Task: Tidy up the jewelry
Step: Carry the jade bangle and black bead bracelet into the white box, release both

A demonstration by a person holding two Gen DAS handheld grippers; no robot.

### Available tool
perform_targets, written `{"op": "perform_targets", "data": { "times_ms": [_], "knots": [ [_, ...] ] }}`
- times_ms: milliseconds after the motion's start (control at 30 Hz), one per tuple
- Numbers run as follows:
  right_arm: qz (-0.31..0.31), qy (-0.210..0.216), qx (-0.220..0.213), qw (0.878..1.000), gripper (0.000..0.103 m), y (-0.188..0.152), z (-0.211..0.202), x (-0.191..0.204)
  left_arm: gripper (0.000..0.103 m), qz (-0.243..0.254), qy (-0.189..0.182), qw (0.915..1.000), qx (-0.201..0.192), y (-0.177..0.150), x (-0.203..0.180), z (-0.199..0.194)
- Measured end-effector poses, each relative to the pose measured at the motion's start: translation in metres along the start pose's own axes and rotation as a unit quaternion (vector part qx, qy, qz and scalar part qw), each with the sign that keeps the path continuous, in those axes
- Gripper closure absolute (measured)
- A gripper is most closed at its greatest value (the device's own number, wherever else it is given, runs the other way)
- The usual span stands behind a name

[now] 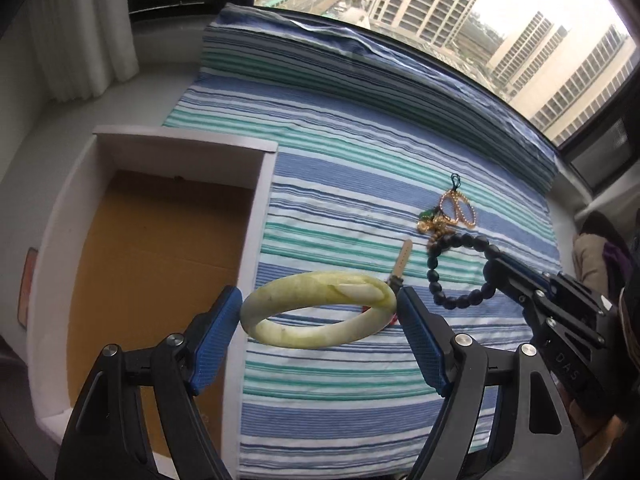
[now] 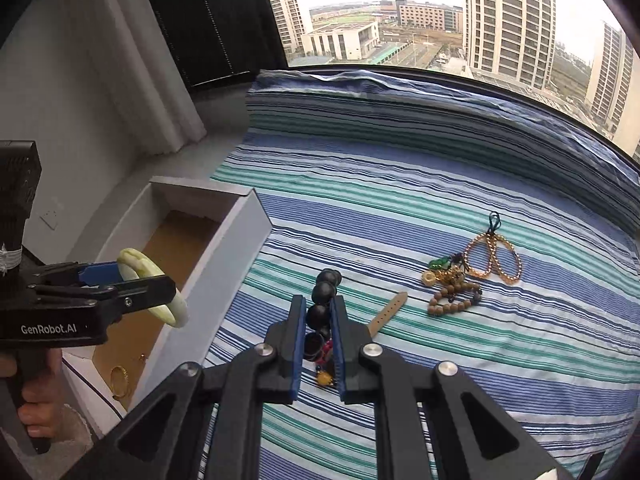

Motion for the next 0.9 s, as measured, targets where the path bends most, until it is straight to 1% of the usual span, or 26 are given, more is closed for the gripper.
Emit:
{"op": "perform_targets", "data": {
  "times_ms": [100, 200, 300, 433, 567, 733, 800, 900],
  "knots": [
    [-0.037, 0.036, -0.005, 0.999, 0.091, -0.002, -0.013, 0.056, 0.023, -0.02, 0.018, 0.9996, -0.012, -0.02, 0.041, -0.03],
    [-0.07, 0.071, -0.001, 0.995, 0.091, -0.01, -0.016, 0.11, 0.023, -0.043, 0.041, 0.9981, -0.017, -0.041, 0.083, -0.043],
    [-0.096, 0.1, 0.015, 0.99, 0.091, -0.022, -0.005, 0.159, 0.023, -0.072, 0.059, 0.9956, -0.009, -0.061, 0.124, -0.035],
    [-0.114, 0.118, 0.051, 0.985, 0.091, -0.042, 0.032, 0.205, 0.023, -0.116, 0.071, 0.9906, 0.014, -0.087, 0.169, 0.0],
    [-0.134, 0.106, 0.085, 0.982, 0.091, -0.067, 0.084, 0.231, 0.023, -0.157, 0.063, 0.9848, 0.037, -0.109, 0.199, 0.036],
    [-0.152, 0.071, 0.122, 0.978, 0.091, -0.095, 0.145, 0.242, 0.023, -0.199, 0.062, 0.9766, 0.052, -0.126, 0.221, 0.069],
    [-0.157, 0.064, 0.13, 0.977, 0.091, -0.103, 0.16, 0.244, 0.023, -0.207, 0.064, 0.9747, 0.056, -0.13, 0.226, 0.078],
    [-0.16, 0.061, 0.131, 0.977, 0.09, -0.11, 0.172, 0.245, 0.023, -0.213, 0.064, 0.9732, 0.06, -0.134, 0.224, 0.087]
  ]
}}
Point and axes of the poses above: each gripper's, at about its wrist camera, not at the fingertips, and z roughly the way its jaws point, x to its left, y to its top, the point moved 6 cm from there along z, roughly the way its jaws point, and after that the axes turned 12 degrees about z, right-handed, at the moved point
